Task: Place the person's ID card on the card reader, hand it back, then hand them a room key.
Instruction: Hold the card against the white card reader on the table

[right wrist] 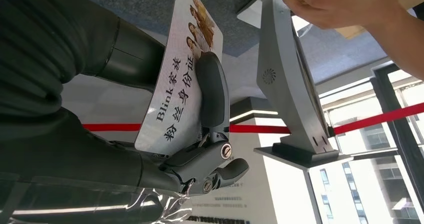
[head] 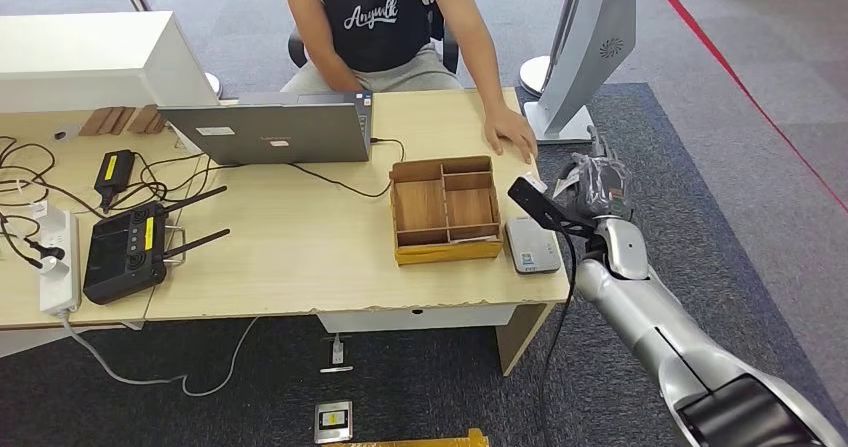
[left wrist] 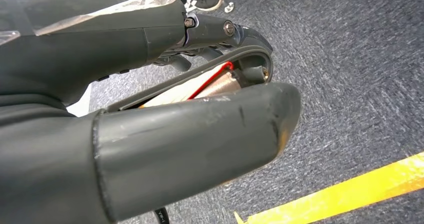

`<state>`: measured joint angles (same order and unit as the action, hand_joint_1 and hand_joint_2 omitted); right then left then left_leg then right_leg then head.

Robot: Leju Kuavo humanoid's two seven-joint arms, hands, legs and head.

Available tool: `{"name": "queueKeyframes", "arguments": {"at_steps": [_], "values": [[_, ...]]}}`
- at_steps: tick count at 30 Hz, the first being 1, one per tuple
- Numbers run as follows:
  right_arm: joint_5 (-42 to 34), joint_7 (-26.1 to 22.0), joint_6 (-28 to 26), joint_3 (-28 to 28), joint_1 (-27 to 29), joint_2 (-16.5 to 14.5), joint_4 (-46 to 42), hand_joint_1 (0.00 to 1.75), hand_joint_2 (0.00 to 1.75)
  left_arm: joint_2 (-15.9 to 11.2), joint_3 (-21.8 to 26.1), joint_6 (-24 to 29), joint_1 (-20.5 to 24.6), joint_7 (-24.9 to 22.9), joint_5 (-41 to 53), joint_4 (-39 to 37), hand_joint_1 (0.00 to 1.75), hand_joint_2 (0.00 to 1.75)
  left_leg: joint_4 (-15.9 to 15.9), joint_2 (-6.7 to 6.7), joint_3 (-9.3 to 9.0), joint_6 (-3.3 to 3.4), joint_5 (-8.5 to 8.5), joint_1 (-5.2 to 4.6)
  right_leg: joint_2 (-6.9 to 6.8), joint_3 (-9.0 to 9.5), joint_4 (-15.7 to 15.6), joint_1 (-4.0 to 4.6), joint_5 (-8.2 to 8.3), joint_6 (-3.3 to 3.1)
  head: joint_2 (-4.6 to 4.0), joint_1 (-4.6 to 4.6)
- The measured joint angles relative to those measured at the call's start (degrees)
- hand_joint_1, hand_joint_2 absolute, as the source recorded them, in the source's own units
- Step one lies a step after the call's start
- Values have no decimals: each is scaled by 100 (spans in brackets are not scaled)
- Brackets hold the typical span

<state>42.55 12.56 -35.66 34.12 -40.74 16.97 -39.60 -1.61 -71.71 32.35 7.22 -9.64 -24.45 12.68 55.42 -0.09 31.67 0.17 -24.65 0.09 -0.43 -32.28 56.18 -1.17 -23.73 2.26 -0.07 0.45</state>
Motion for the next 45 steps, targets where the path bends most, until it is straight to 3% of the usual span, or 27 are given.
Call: {"name": "queueKeyframes", "arguments": {"at_steps": [12,28,45], "values": [[-101,-101,-1,-101,288,83,1,175,175,0,7,44,-4,-42,-42,0,0,0,0,0,1,0,0,0,0,0,1,0,0,0,0,1],[-155,-197,155,-10,582,-180,264,175,175,27,8,72,1,-66,7,0,0,0,-1,0,1,0,0,0,0,0,0,0,0,0,0,0],[-269,-143,159,-7,750,-260,557,175,175,27,7,69,0,-101,35,0,0,0,-1,1,1,0,0,0,0,0,0,0,-1,0,0,-1]]}}
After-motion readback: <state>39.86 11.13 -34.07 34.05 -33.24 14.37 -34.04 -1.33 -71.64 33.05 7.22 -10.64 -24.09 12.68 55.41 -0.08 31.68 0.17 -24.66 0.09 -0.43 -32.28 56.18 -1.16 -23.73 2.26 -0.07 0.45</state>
